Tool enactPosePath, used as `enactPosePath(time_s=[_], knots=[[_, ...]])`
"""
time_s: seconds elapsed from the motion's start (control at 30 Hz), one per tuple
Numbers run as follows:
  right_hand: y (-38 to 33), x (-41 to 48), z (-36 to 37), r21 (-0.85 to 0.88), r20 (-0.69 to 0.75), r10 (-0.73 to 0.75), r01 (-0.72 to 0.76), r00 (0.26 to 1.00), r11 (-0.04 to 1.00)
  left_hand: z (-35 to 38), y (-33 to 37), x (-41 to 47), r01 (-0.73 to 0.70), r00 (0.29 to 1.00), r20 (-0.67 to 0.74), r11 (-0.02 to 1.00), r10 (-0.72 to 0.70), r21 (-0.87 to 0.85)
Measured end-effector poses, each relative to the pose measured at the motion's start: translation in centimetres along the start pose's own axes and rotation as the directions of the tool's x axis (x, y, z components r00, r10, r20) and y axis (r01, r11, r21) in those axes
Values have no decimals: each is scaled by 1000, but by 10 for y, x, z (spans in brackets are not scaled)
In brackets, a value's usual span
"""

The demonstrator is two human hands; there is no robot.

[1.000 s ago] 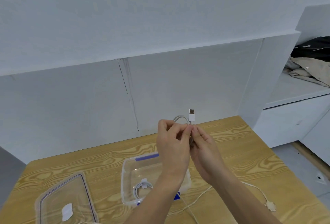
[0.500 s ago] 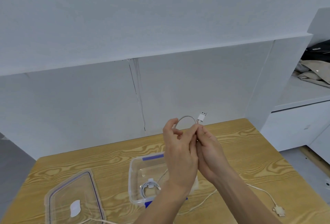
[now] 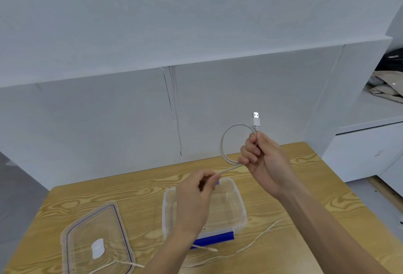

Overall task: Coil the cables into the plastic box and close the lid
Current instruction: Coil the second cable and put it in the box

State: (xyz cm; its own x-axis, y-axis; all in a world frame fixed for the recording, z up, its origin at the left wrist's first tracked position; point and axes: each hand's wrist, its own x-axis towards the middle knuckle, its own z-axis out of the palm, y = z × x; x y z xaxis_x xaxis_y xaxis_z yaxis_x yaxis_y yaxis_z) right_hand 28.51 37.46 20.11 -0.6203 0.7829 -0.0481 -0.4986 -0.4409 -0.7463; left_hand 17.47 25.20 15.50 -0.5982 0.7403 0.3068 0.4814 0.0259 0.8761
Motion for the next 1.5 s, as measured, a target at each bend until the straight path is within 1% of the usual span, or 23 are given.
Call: enactPosePath(time_s=[0.1,0.2,0.33,0.43,0.47,0.53,0.57,0.63,0.67,0.73,0.77,0.8,0.83,0.9,0.97,1.07,1.13,1.23,1.27,1.33,1.4,1.5], knots=[[-1,4,0,-58,0,20,-20,1000,998,-19,-7,8,103,982,158,995,-103,6],[0,5,-1,-114,14,35,-34,999,993,-38,-16,16,231,923,320,973,-214,-18],[3,8,-3,-190,23,31,-26,999,981,-65,-31,24,377,815,494,925,-303,-54],[4,11,-6,-266,19,-3,8,1000,964,-86,-43,30,489,690,634,871,-350,-50],[4,12,-8,-283,19,-12,16,1000,959,-92,-48,32,538,653,659,841,-373,-57],[4,13,-9,-304,27,-20,27,999,952,-100,-56,35,652,609,666,750,-430,-112],[6,13,-9,-311,36,-17,28,999,950,-101,-59,36,715,593,659,679,-463,-167],[11,12,-9,-338,54,-6,24,999,941,-98,-59,39,810,567,634,494,-526,-315],[15,12,-9,-356,62,-1,23,998,934,-94,-57,40,826,563,617,401,-550,-396],[23,11,-7,-381,70,9,19,998,924,-87,-50,41,796,580,581,246,-571,-553],[26,10,-6,-388,70,14,14,997,922,-84,-45,42,761,603,564,194,-563,-619],[30,10,-5,-397,68,20,8,997,918,-81,-39,42,722,637,544,176,-546,-669],[33,9,-4,-410,66,26,3,997,912,-78,-33,42,686,677,519,190,-523,-703],[39,8,-2,-429,59,35,-7,998,903,-71,-20,41,616,757,451,286,-473,-734],[44,8,0,-416,57,38,-11,998,909,-63,-7,39,548,822,368,432,-433,-716],[49,9,4,-368,81,22,9,996,930,-51,5,36,450,887,233,632,-399,-631],[53,9,8,-341,100,19,16,995,940,-43,12,33,399,912,161,729,-376,-557],[58,8,13,-315,121,21,18,992,949,-31,17,29,331,940,82,827,-331,-455],[60,8,15,-308,121,26,13,992,951,-27,17,27,296,952,50,864,-303,-407],[64,6,19,-291,122,37,0,992,957,-20,17,25,208,974,-30,944,-223,-254],[67,5,24,-278,126,36,1,991,961,-15,17,25,138,984,-91,982,-150,-132],[71,2,29,-271,130,40,-4,991,963,-10,19,25,96,980,-166,992,-109,-87]])
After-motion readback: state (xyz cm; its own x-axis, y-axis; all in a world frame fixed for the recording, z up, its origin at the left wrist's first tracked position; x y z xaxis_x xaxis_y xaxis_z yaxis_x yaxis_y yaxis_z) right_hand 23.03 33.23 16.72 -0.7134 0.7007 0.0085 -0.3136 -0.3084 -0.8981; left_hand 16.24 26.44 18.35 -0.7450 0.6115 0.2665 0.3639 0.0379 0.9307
